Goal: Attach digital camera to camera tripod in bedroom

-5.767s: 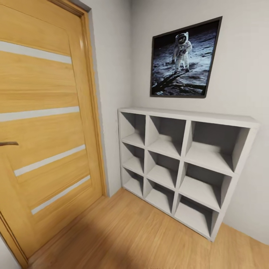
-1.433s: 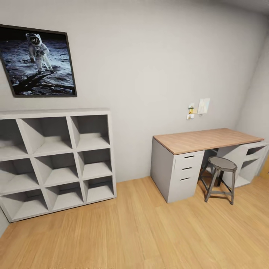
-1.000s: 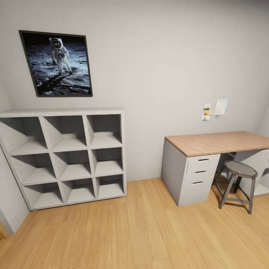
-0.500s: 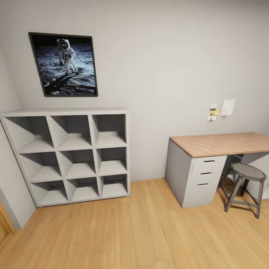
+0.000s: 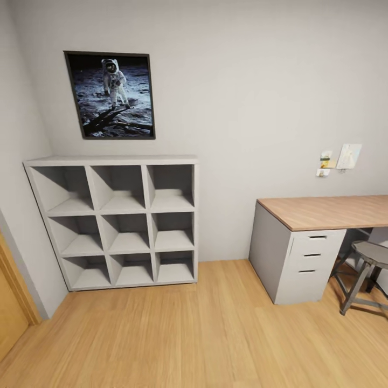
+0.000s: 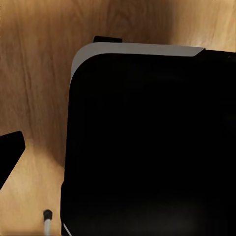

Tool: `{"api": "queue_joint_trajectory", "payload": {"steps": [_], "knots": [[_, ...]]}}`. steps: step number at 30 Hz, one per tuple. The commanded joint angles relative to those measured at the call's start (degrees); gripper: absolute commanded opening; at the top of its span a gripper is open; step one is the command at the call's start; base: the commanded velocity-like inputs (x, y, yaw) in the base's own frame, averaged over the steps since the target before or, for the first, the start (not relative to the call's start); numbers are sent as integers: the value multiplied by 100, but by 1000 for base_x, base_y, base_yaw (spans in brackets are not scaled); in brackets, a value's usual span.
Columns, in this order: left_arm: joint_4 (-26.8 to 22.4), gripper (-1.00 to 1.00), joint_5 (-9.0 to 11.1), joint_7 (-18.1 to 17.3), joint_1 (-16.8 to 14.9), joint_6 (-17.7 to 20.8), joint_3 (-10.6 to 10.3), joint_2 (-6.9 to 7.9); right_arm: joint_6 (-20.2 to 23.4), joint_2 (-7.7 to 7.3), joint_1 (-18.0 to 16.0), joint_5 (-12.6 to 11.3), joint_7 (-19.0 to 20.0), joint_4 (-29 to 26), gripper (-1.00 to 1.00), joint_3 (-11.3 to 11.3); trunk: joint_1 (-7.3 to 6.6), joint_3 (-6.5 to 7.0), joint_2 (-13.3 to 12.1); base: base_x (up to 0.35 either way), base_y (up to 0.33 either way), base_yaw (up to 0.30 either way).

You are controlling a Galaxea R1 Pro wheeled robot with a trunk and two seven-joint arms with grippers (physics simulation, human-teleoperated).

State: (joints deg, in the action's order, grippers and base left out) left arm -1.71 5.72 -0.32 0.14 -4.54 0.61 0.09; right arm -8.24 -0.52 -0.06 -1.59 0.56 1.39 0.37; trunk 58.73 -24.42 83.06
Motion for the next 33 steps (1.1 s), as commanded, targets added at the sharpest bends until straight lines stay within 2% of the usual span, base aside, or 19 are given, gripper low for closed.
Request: {"api": "queue_joint_trajectory", "payload": {"steps": [1, 21, 33], "knots": [[-5, 100, 58, -3, 2, -6, 0, 0, -34, -1, -3, -17, 6, 11, 100, 5, 0, -3, 2, 0, 0, 67], [-12, 100, 60, -8, 2, -12, -1, 5, 12, 7, -3, -14, 45, 10, 100, -2, 0, -3, 2, 0, 0, 18], [-14, 100, 60, -4, 1, -12, 0, 7, 12, 8, -3, -8, 36, 10, 100, 2, 0, -3, 2, 0, 0, 248]]}}
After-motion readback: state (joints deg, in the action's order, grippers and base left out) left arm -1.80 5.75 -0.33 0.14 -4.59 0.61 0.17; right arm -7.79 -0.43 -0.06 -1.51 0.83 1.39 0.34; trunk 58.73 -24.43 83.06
